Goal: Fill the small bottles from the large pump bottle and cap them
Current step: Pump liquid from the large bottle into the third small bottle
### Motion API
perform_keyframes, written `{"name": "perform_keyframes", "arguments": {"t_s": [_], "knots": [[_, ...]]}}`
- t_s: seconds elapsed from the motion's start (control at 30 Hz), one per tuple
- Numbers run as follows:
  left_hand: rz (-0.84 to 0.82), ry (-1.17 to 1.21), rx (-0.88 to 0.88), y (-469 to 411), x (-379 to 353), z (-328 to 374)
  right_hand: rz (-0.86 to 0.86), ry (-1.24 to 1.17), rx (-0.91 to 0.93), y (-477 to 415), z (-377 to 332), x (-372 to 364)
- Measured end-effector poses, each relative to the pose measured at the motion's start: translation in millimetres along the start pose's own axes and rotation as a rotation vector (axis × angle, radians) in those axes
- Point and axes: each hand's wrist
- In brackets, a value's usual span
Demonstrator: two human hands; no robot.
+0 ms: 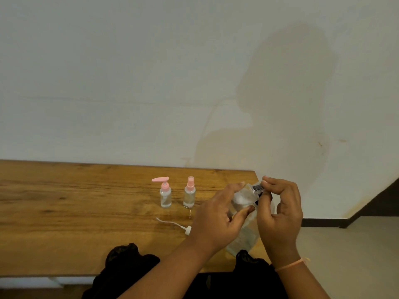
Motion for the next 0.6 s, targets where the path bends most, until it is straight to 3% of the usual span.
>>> {"name": "perform_keyframes", "arguments": {"t_s": [0.23, 0.6], "knots": [[-0.054, 0.004, 0.048, 0.0, 1.0, -1.7, -0.047, 0.001, -0.020, 4.2, 4.3, 2.5], [-0.002, 0.022, 0.016, -0.6, -1.6, -1.0, -0.015, 0.014, 0.019, -0.1, -3.1, 3.2]]}}
Point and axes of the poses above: each hand's wrist, its own y-axis away from the middle knuckle, its own x-axis out of the back of the hand, z = x × y, and after that the axes turned 8 degrees about -y, right-handed
